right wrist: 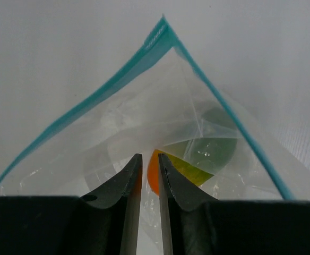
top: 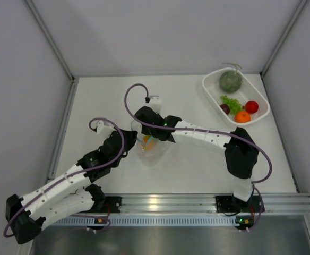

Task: Open the zip-top bag and remove the fake food

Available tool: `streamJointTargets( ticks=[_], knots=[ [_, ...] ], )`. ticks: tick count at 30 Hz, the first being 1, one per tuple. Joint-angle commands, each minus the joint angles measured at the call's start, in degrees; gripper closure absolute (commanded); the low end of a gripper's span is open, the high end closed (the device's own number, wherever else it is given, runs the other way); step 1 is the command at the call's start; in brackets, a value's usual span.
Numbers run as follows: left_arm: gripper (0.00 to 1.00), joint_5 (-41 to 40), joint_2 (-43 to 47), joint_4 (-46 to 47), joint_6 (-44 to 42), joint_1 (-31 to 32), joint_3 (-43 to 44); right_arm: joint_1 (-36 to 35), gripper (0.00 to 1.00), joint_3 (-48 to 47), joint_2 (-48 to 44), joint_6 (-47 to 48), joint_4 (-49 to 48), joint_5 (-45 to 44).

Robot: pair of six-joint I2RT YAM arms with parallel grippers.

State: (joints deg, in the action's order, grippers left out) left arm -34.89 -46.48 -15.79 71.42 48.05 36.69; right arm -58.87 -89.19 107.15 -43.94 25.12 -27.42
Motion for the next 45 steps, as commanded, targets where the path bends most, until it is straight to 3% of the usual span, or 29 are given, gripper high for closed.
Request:
streamJointTargets(
  ticks=[1, 11, 22, 29, 45],
  knots=[
    [1.00, -3.07, 0.43, 2.61, 3.11, 0.29, -0.65, -1.95, 0.81, 1.03, -0.37, -1.76, -3.06, -1.33],
    [1.00, -3.34, -0.19, 2.52, 3.03, 1.08, -0.47, -0.11, 0.67, 1.73, 3.41, -3.25, -2.98, -1.67],
    [1.00, -3.34, 1.04, 2.52, 3.20, 1.25, -1.62, 2.62, 0.61, 1.82, 8.33, -3.96, -3.59, 1.93],
    [1.00, -2.90, 0.16, 2.52, 2.94, 1.34, -2.06, 4.73, 0.45, 1.47, 10.18, -3.87, -2.45, 2.46],
    [1.00, -2.81, 0.34, 2.52, 2.41, 1.43, -2.76, 5.17, 0.42, 0.86, 11.93, 2.20, 4.76, -1.41]
  ],
)
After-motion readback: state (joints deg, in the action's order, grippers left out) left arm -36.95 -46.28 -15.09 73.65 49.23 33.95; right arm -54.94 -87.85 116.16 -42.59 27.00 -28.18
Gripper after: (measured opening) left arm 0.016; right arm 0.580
